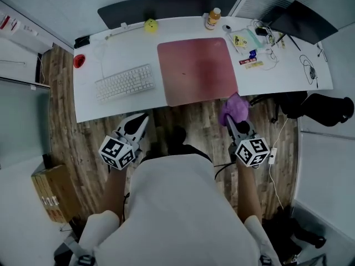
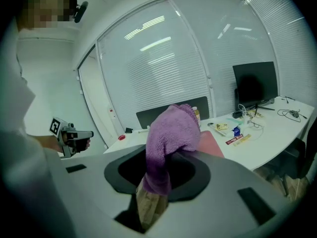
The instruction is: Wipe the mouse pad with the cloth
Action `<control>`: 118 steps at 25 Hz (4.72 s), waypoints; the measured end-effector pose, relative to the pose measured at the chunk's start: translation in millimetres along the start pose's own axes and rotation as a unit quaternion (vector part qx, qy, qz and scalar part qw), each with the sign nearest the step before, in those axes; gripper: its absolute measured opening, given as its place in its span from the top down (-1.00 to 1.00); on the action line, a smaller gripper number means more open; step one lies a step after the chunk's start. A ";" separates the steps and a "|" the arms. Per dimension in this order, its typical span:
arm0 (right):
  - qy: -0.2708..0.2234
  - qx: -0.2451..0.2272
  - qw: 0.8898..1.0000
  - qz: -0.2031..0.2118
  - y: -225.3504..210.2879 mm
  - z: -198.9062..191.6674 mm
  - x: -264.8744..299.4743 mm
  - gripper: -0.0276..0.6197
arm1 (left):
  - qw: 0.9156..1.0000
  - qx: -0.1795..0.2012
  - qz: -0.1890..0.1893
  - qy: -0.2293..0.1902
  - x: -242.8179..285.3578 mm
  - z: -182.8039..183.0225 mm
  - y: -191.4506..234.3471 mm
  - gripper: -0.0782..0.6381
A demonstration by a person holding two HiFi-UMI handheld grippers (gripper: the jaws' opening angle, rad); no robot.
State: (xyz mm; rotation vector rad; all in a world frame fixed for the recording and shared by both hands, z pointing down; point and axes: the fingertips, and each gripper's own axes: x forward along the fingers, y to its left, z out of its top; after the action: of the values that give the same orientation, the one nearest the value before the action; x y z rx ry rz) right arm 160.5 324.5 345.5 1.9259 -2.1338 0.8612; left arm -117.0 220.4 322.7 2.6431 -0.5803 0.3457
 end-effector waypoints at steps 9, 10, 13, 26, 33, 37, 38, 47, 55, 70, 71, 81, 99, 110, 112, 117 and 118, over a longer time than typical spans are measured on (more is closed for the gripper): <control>0.070 -0.009 0.995 0.076 -12.2 -20.4 56.7 0.55 | 0.999 -0.030 0.040 0.015 28.9 -16.6 1.1 0.72; 0.076 -0.010 0.994 0.083 -10.7 -22.3 62.8 0.55 | 0.998 -0.032 0.044 0.018 30.2 -18.7 2.1 0.72; 0.095 -0.014 0.990 0.106 -4.4 -27.6 81.4 0.55 | 0.998 -0.036 0.052 0.027 33.3 -23.7 6.5 0.72; 0.183 -0.034 0.968 0.170 44.4 -72.1 162.9 0.55 | 0.995 -0.062 0.063 0.047 45.6 -52.0 43.7 0.72; 0.233 -0.036 0.955 0.180 71.8 -108.8 209.1 0.55 | 0.993 -0.087 0.050 0.062 50.1 -69.4 73.1 0.72; 0.259 -0.035 0.948 0.182 85.6 -132.8 230.9 0.55 | 0.991 -0.096 0.041 0.081 52.8 -84.4 86.4 0.72; 0.264 -0.034 0.947 0.181 88.5 -138.0 236.0 0.55 | 0.991 -0.097 0.039 0.086 53.4 -87.4 89.9 0.72; 0.308 -0.021 0.936 0.171 100.3 -181.4 275.1 0.55 | 0.987 -0.111 0.029 0.108 62.1 -98.0 121.1 0.72; 0.346 -0.022 0.925 0.155 90.7 -212.8 297.2 0.55 | 0.985 -0.113 0.014 0.128 72.6 -98.8 141.2 0.72; 0.365 -0.039 0.922 0.122 64.8 -219.6 311.8 0.55 | 0.983 -0.099 -0.040 0.148 108.6 -89.5 162.6 0.72; 0.365 -0.039 0.922 0.119 62.8 -219.3 311.8 0.55 | 0.983 -0.097 -0.044 0.148 110.9 -88.1 163.5 0.72; 0.365 -0.036 0.926 0.086 36.5 -217.7 302.2 0.55 | 0.982 -0.080 -0.066 0.157 127.9 -79.2 164.9 0.72; 0.370 -0.046 0.926 0.065 -63.8 -204.7 265.8 0.55 | 0.985 -0.085 -0.044 0.145 168.3 -70.2 100.9 0.72; 0.380 -0.059 0.921 0.062 -134.1 -195.9 244.1 0.55 | 0.986 -0.097 -0.019 0.133 203.0 -66.1 67.1 0.72; 0.381 -0.060 0.921 0.059 -146.4 -193.9 239.7 0.55 | 0.986 -0.097 -0.016 0.132 207.9 -64.5 62.9 0.72; 0.385 -0.062 0.920 0.051 -181.0 -189.0 227.0 0.55 | 0.987 -0.097 -0.004 0.130 218.9 -61.7 52.8 0.72; 0.385 -0.063 0.919 0.050 -187.9 -187.9 225.0 0.55 | 0.987 -0.096 -0.002 0.130 221.2 -61.2 51.0 0.72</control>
State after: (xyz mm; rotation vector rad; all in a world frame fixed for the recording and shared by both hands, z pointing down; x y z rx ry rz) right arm 250.3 219.3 665.0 1.1282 -1.7374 1.2062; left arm 46.3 129.1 465.0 2.3646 -0.4964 0.5912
